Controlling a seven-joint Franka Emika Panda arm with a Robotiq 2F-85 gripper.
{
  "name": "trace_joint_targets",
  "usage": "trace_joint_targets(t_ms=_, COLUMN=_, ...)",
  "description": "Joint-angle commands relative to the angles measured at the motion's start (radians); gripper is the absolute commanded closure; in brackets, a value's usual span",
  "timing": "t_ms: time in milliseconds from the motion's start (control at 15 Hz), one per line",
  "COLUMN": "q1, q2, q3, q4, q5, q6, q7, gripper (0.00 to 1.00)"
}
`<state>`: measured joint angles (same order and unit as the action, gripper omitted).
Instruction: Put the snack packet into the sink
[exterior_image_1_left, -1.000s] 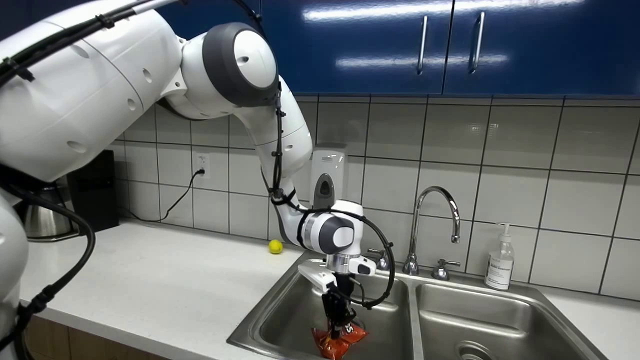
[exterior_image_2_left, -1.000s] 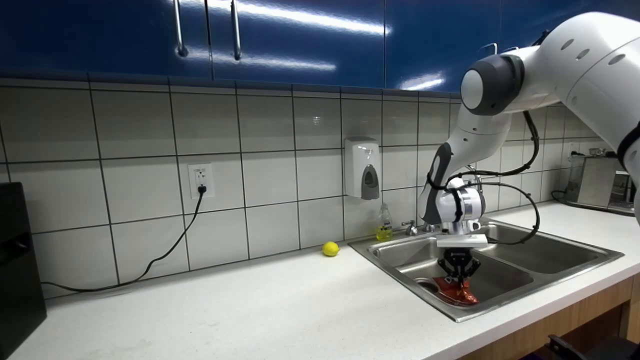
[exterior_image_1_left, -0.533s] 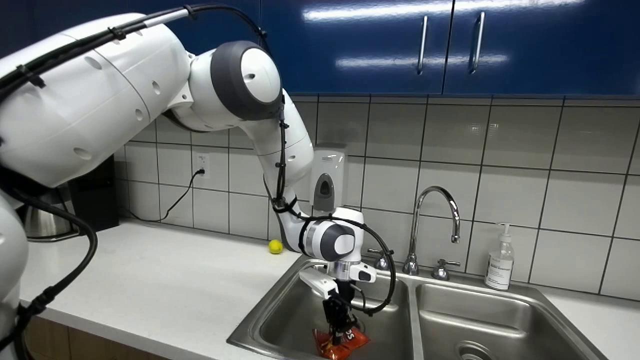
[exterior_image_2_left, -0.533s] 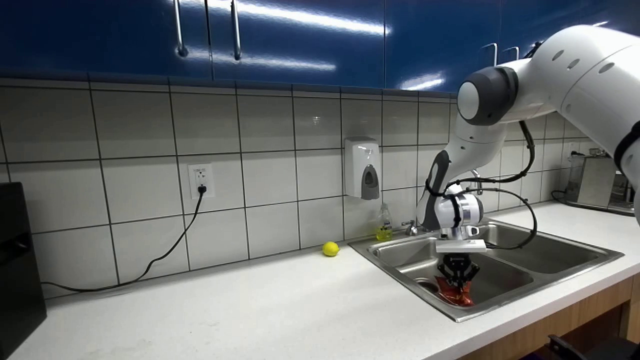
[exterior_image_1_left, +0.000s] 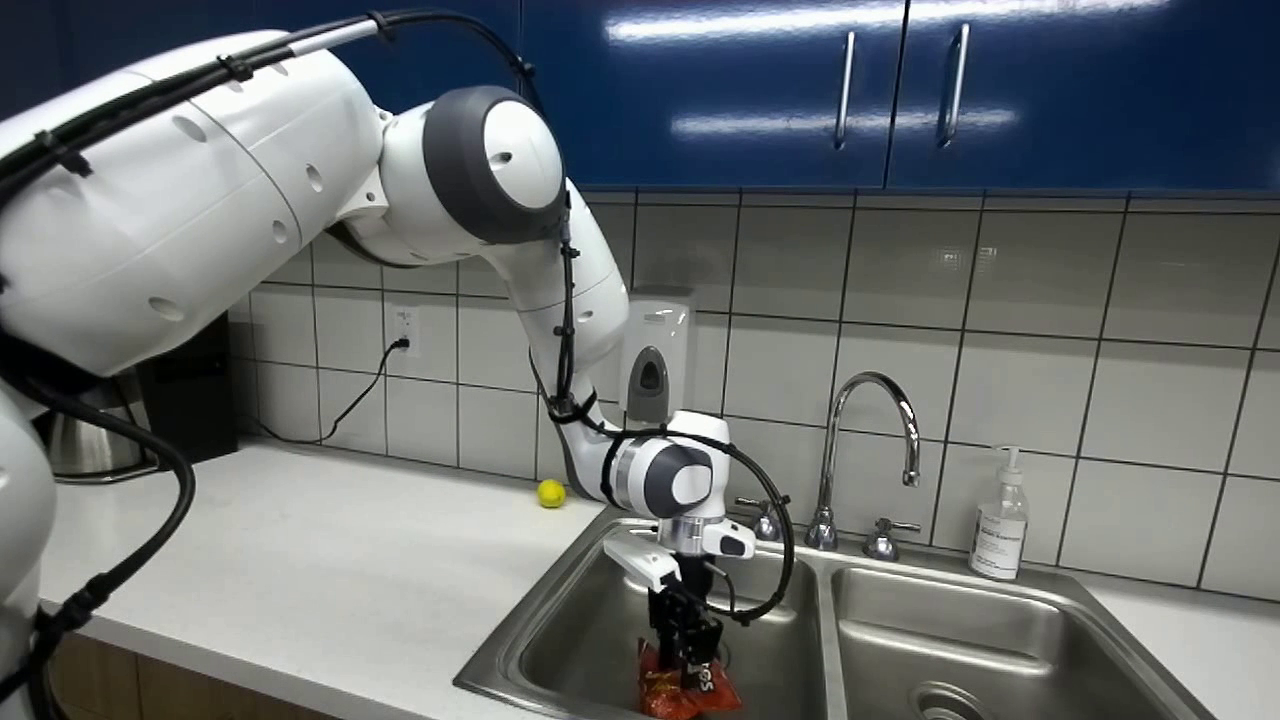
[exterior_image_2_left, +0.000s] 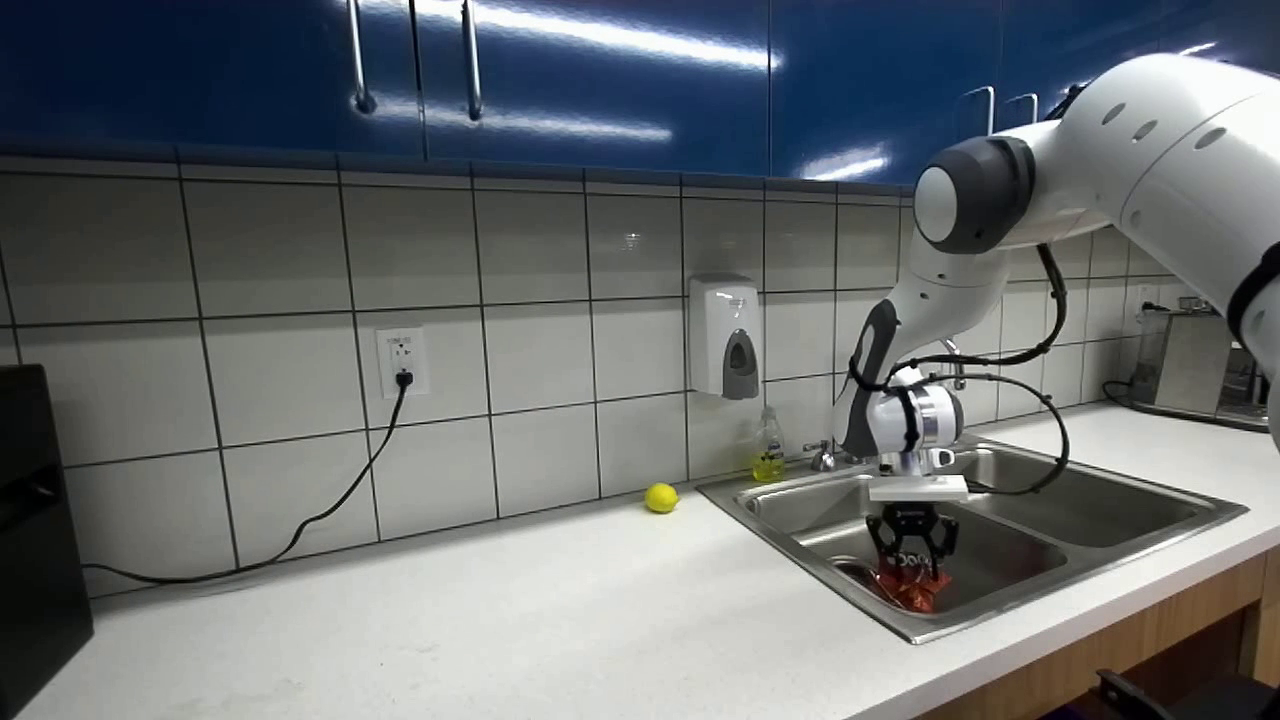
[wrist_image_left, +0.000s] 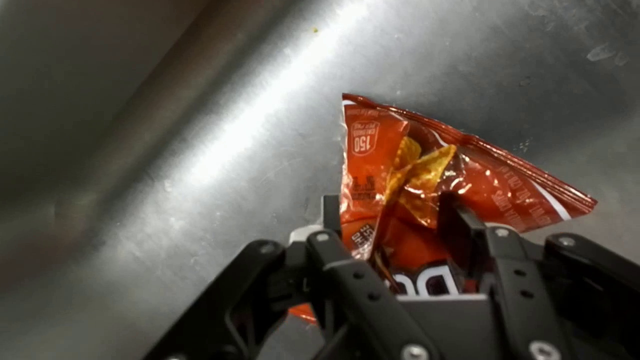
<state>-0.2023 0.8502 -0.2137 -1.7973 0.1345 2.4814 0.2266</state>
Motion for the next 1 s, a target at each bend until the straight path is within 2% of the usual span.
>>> trace_joint_targets(t_ms=0, q1=-0.007, q2=-0.046, q3=0.004, q4=-0.013, q5=0.009, q6=0.004, q7=0.004, gripper=0.14)
trace_joint_targets(t_ms=67, q1=-0.007, q2=-0.059, q3=0.005, q4=-0.019, q5=0.010, q6=0.007, q7=0.002, gripper=0.05)
trace_joint_targets(t_ms=133, q1=-0.008, q2=-0.071, q3=0.006, q4=-0.024, q5=0.009, q6=0.008, q7=-0.002, gripper=0.01)
trace_joint_targets(t_ms=467, q1=-0.008, q2=-0.145, q3=0.014, q4=-0.058, q5=-0.007, q6=0.008, q7=-0.044, gripper=0.00)
trace_joint_targets(t_ms=933, q1=-0.021, q2=-0.262, q3=0.054, q4=-0.166, q5=-0.043, q6=-0.016, q7=-0.252, gripper=0.00)
